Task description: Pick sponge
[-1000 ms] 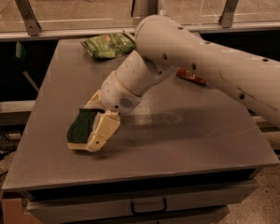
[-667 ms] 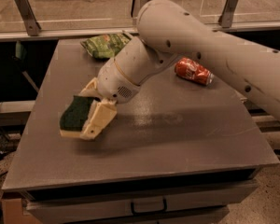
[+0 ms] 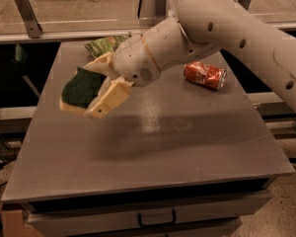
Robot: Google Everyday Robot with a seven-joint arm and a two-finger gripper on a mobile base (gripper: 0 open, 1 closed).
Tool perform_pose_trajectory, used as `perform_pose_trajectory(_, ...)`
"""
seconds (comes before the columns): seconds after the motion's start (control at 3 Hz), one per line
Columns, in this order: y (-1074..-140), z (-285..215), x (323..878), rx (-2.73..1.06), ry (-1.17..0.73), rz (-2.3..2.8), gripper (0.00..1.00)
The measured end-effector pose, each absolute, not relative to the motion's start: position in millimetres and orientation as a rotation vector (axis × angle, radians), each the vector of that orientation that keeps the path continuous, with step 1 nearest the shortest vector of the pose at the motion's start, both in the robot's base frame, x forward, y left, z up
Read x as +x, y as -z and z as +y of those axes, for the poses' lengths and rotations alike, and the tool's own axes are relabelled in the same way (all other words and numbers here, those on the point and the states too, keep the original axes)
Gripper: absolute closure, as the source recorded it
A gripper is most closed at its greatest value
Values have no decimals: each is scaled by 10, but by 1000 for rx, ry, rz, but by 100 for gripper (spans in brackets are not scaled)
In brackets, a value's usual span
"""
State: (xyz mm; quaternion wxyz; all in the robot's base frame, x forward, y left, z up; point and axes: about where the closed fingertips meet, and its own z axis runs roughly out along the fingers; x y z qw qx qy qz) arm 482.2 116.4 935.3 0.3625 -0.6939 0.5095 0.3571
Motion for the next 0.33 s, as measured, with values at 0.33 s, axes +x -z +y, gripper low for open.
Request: perform_pose_trajectory(0.33,-9392,1168,4813,-1776,-931,1298,100)
